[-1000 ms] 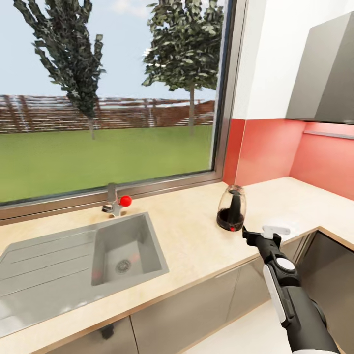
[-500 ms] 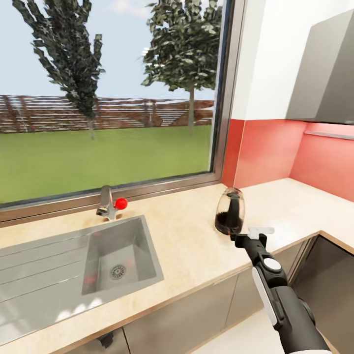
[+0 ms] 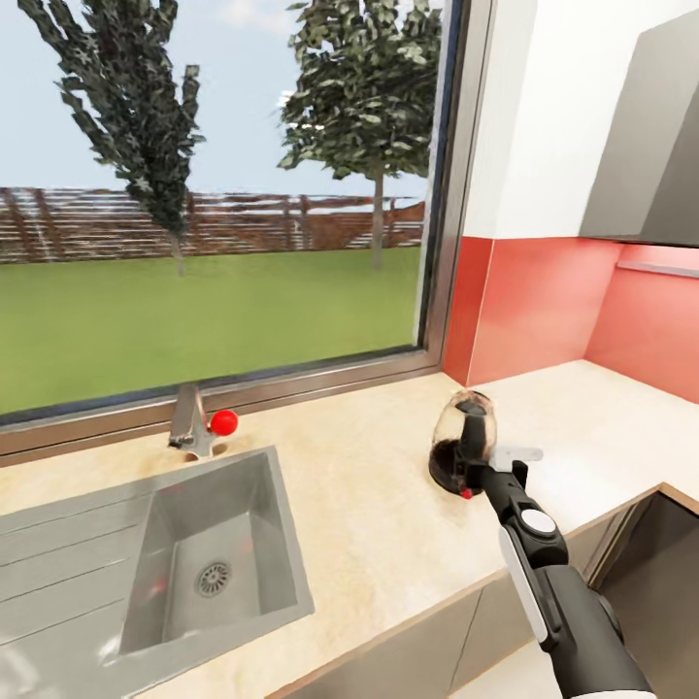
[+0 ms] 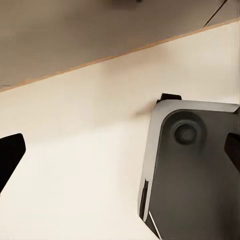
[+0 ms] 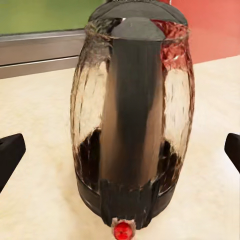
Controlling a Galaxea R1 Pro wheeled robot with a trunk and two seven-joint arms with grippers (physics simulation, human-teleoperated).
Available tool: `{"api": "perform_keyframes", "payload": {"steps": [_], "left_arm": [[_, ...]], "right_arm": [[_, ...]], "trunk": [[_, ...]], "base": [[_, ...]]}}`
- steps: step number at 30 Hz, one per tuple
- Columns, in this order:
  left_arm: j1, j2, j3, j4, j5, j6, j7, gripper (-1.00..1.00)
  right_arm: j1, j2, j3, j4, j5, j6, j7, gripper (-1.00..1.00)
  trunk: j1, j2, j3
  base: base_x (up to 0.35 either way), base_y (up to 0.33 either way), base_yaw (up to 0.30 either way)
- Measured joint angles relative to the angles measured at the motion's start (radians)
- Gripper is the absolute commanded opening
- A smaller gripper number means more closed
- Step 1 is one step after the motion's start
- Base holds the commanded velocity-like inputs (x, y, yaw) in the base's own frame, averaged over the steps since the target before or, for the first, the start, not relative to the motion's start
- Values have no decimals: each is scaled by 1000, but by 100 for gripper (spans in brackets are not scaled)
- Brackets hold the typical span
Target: Set up a coffee station on the kitchen countertop: keep the coffee maker on the countertop, move the bottle of coffee from the kitchen shelf to the counter next to the coffee maker, place a paper coffee filter on top of the coffee maker, put the saucer next to the coffee maker with the coffee cup on the saucer, and place the electric kettle next to the coffee maker.
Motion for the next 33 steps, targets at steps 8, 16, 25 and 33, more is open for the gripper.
{"api": "perform_keyframes", "payload": {"steps": [8,16,25,33], "left_arm": [[0,0,1,0,0,0,0,100],[0,0,1,0,0,0,0,100],[0,0,2,0,1,0,0,100],[0,0,1,0,1,1,0,100]], "right_arm": [[0,0,-1,0,0,0,0,100],[0,0,-2,4,0,0,0,100],[0,0,-3,26,-1,-3,0,100],[0,-1,-4,39,0,-44,0,100]], "trunk": [[0,0,0],[0,0,0],[0,0,0],[0,0,0]], "base": [[37,-4,0],[154,0,0],[17,0,0],[0,0,0]]}}
